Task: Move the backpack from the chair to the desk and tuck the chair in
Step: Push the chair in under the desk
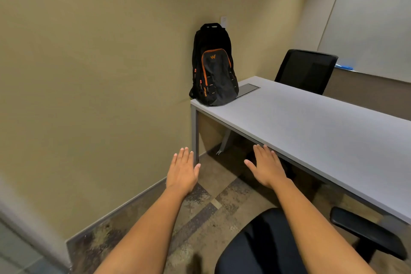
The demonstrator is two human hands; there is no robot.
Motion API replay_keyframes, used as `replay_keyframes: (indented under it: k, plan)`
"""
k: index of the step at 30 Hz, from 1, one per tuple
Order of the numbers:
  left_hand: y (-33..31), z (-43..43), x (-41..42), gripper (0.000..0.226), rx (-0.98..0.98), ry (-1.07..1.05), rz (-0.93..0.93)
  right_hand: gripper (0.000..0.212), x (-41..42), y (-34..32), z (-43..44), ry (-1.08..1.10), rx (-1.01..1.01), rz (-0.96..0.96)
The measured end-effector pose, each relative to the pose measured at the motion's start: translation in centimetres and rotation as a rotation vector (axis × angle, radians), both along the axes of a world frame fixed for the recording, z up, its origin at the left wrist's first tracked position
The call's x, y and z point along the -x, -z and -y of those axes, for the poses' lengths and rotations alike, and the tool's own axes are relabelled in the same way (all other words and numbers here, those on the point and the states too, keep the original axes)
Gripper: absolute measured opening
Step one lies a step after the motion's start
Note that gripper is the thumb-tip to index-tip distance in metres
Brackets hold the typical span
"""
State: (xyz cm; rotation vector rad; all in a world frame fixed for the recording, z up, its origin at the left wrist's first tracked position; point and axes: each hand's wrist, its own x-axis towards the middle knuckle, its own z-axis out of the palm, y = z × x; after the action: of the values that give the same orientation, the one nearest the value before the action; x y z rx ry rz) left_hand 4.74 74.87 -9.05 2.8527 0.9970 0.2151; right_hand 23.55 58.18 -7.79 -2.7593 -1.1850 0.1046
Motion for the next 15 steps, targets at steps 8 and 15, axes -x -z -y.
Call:
replay_keyframes:
  k: [8,15]
  plan:
    - [-0.4,8.1,1.3,0.057,0.04,-0.002,0.002,0.068,1.7,-0.3,8.3,0.013,0.024,-0.035]
    - [-0.5,16.6,1.2,0.056,0.07,-0.027,0.034,0.067,1.9,-2.4,15.8,-0.035,0.076,-0.007]
